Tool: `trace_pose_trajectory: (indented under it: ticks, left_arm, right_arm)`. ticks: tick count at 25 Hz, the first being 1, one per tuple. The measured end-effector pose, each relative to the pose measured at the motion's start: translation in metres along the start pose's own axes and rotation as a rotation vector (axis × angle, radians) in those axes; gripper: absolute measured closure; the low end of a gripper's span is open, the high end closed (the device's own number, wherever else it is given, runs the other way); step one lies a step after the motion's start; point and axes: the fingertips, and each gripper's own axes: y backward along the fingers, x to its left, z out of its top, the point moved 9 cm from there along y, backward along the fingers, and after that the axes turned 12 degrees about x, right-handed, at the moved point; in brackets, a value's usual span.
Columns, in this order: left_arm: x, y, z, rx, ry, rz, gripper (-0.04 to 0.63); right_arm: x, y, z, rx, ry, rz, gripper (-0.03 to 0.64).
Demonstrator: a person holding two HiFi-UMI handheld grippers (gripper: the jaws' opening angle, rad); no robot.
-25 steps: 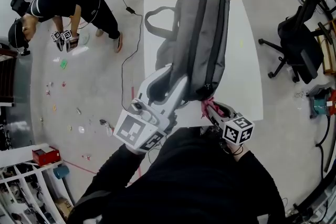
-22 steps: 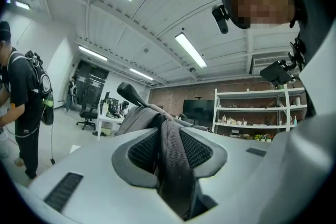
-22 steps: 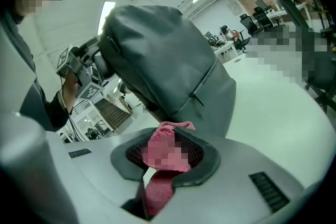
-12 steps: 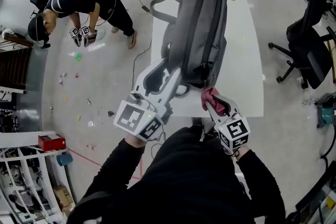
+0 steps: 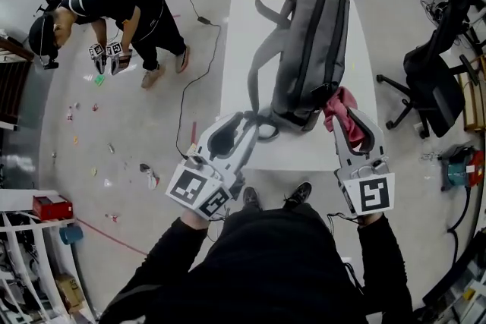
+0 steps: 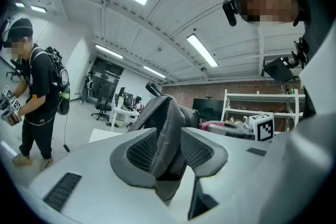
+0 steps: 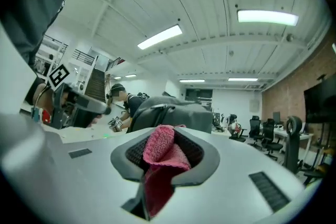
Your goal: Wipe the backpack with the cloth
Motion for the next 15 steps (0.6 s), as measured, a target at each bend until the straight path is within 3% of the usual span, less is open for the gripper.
trace_pose_trajectory:
  ticks: [5, 8, 11, 15]
  left_arm:
    - [0.046, 0.054, -0.021, 0.021, 0.05, -0.019, 0.445]
    - [0.074, 0.083, -0.033, 0.039, 0.096, -0.027, 0.445]
    - [0.087, 0.102, -0.045, 0.063, 0.117, -0.048, 0.445]
    - [0.092, 0.119, -0.052, 0.092, 0.102, -0.079, 0.445]
  right_arm:
    - [0.023, 0.014, 0.05, -0.084, 0.053, -0.149, 0.525]
    - [0.052, 0.007, 0.07, -0.1, 0.085, -0.174, 0.525]
    - [0.08, -0.006, 0.049, -0.024, 0.064, -0.174, 0.526]
    - [0.104, -0.018, -0.009, 0.1, -0.001, -0.177, 0.526]
